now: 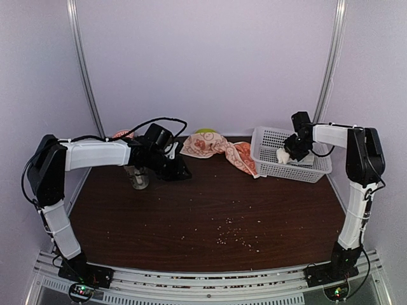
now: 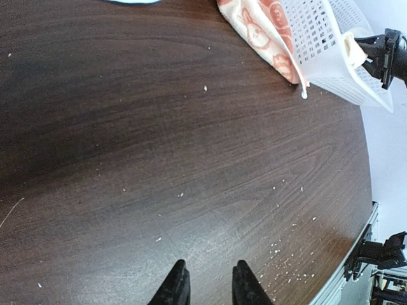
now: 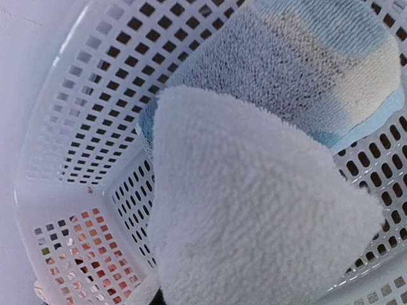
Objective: Roll the towels
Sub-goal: Move the bin to the corner of the board.
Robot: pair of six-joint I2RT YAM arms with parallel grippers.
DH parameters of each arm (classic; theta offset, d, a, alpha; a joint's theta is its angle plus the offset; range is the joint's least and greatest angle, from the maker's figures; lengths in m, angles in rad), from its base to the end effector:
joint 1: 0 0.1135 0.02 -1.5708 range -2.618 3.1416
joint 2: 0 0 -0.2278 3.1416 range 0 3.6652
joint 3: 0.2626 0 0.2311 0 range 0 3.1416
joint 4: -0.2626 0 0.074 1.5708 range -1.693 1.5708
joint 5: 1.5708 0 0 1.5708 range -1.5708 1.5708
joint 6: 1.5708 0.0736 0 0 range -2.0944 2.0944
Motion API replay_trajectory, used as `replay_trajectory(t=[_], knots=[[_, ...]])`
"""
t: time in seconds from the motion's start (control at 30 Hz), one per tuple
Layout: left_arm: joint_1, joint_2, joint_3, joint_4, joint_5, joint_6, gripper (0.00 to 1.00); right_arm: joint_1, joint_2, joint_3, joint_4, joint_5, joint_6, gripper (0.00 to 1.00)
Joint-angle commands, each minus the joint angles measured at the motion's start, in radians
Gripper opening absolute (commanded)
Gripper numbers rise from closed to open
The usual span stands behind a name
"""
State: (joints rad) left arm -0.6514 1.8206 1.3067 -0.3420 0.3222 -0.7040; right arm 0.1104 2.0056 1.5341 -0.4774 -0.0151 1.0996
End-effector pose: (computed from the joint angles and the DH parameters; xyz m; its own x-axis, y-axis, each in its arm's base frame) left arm 0.2995 -0.2577 0.1682 -0.9369 -0.0578 -0.3449 0.1755 0.7754 -0.6066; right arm 0.4253 0.0483 0.1522 -0.4727 0.8440 -0.2535 0.6658 0.5305 0.5247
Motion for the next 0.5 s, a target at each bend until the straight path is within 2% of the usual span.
replay_trajectory(t=[0.0, 0.47], knots=[[0.006, 0.017, 0.003, 0.02, 0.018, 0.001, 0.23, 0.03, 0.008, 0.02, -0.072, -0.089, -0.09, 0.0], [0.006, 0.039, 0.008, 0.052, 0.056, -0.017, 0.24, 0.097, -0.189, -0.221, -0.09, -0.161, -0.193, 0.0]])
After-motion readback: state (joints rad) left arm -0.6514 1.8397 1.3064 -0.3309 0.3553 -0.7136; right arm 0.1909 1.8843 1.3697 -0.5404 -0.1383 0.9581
